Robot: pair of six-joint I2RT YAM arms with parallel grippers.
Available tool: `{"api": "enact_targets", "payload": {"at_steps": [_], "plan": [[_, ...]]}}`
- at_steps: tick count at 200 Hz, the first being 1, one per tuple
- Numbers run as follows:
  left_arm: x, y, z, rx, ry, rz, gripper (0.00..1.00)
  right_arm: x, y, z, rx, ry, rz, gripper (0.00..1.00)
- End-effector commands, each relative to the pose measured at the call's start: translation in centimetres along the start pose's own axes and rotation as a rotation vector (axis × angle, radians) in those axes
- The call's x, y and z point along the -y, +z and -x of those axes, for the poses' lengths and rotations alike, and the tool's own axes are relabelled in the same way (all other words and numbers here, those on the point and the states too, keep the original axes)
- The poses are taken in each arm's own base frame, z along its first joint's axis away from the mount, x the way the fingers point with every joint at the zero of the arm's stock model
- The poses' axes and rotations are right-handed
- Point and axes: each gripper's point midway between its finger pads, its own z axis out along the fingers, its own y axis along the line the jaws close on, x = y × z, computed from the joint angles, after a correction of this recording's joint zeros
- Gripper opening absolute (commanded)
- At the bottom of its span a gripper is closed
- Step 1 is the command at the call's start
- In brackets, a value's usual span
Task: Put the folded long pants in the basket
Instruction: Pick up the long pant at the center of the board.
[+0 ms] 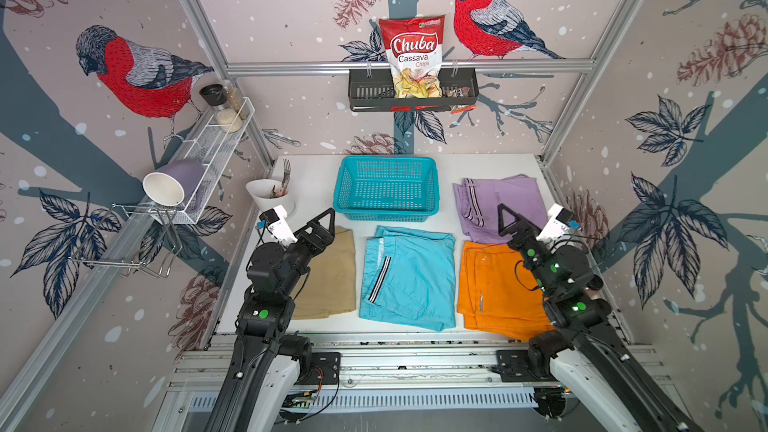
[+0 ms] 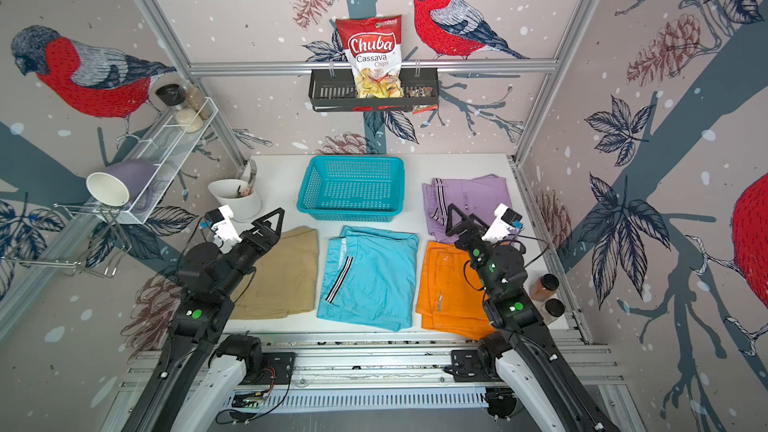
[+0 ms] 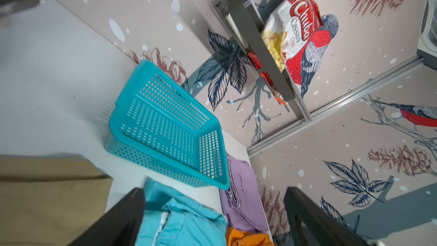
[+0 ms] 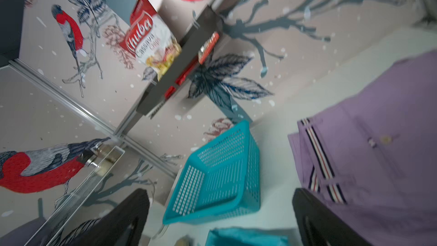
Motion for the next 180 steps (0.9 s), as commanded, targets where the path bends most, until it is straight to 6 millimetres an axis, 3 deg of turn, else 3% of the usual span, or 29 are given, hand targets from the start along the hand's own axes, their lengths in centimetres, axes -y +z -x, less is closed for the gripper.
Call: {"api": "enact_targets", "payload": {"at_steps": [1, 25, 40, 56, 90, 128, 180], "plan": [[-0.9, 1.0, -4.2, -0.234, -0.048, 0.003, 0.96, -0.9, 0.4, -2.6, -0.135, 0.168, 0.091, 0.98], [-3.9, 2.8, -8.8, -0.450, -0.093, 0.055, 0.96, 2.4, 2.2, -7.5, -0.375, 0.173, -0.072, 1.00], [-5.6, 3.2, -10.7, -0.529, -0.112, 0.099, 0.95, 2.1, 3.3, -10.4, -0.511, 0.212, -0.014, 1.00], [-7.0, 3.5, -11.7, -0.546, -0.103, 0.124, 0.96, 2.2, 4.3, -13.6, -0.655, 0.239, -0.015, 1.00], [-8.1, 3.4, -12.9, -0.555, -0.087, 0.129, 0.96, 4.7, 4.8, -19.4, -0.824, 0.292, -0.119, 1.00], [-8.1, 3.5, -12.9, -0.550, -0.064, 0.131, 0.96, 5.7, 5.1, -22.5, -0.891, 0.195, -0.240, 0.98], [-8.6, 4.5, -14.1, -0.585, -0.067, 0.149, 0.96, 7.0, 4.6, -23.4, -0.886, 0.143, -0.338, 0.97]]}}
